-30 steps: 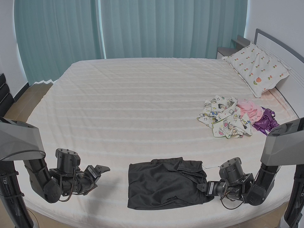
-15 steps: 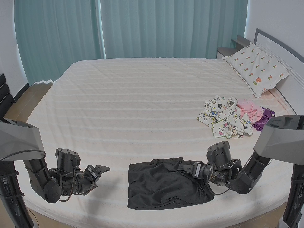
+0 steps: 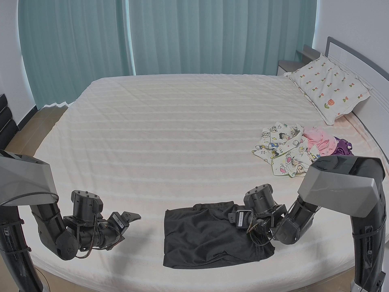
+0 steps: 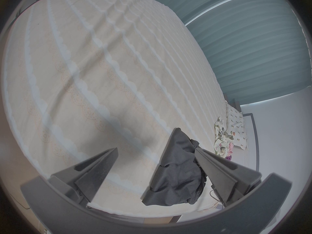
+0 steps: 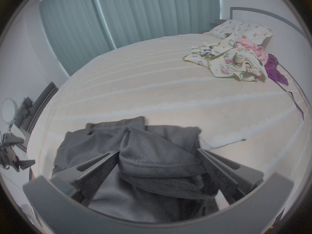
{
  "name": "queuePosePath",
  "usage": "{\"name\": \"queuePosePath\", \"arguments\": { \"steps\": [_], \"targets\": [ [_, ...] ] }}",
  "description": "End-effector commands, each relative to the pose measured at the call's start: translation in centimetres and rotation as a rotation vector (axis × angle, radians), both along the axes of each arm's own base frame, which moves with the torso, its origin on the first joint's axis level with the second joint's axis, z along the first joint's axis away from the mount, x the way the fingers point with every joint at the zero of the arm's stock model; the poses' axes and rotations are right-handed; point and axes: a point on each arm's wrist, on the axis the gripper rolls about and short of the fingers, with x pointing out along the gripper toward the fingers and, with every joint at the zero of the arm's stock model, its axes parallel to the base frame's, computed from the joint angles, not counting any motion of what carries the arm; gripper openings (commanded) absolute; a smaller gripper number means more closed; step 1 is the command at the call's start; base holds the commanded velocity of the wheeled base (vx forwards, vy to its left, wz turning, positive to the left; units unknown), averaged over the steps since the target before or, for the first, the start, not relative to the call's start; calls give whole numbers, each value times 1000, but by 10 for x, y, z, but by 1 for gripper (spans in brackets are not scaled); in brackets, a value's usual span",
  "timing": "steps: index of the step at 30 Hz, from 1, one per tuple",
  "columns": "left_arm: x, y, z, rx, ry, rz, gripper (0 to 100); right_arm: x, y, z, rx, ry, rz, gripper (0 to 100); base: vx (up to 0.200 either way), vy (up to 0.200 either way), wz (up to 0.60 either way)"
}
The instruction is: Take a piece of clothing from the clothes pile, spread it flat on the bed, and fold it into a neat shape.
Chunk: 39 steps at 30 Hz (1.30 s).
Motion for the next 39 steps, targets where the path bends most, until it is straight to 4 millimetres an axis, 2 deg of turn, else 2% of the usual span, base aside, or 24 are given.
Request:
{"name": "queuePosePath", "arguments": {
  "steps": [1,2,3,5,6,15,19,23,27,28,34,35,39],
  "targets": [
    [0,0,0,0,1,-2,100,17,-27,-6,-19,4,-92,100,0,0,0],
    [0,0,0,0,1,-2,100,18,-28,-6,-18,3,-95,100,0,0,0],
    [0,0,0,0,1,-2,100,25,-42,-5,-15,0,-134,100,0,0,0],
    [0,0,0,0,1,-2,100,26,-44,-4,-14,-1,-142,100,0,0,0],
    [0,0,0,0,1,-2,100,31,-56,-2,-5,-11,-178,100,0,0,0],
    [0,0,0,1,1,-1,100,46,-84,10,60,-35,-245,100,0,0,0],
    [0,0,0,1,1,-1,100,45,-84,19,156,-32,-246,100,0,0,0],
    [0,0,-1,2,2,-1,100,40,-82,34,341,8,-218,100,0,0,0],
    [0,0,0,2,0,-2,100,37,-77,28,439,71,-208,100,0,0,0],
    [0,0,0,2,0,-2,100,35,-72,21,470,113,-193,100,0,0,0],
    [0,0,-1,2,2,-3,100,36,-68,1,482,138,-176,100,0,0,0],
    [0,0,-1,3,2,-2,100,36,-68,0,484,133,-174,0,0,0,0],
    [0,0,-1,3,2,-2,100,39,-73,1,495,109,-188,0,0,0,0]
  ]
}}
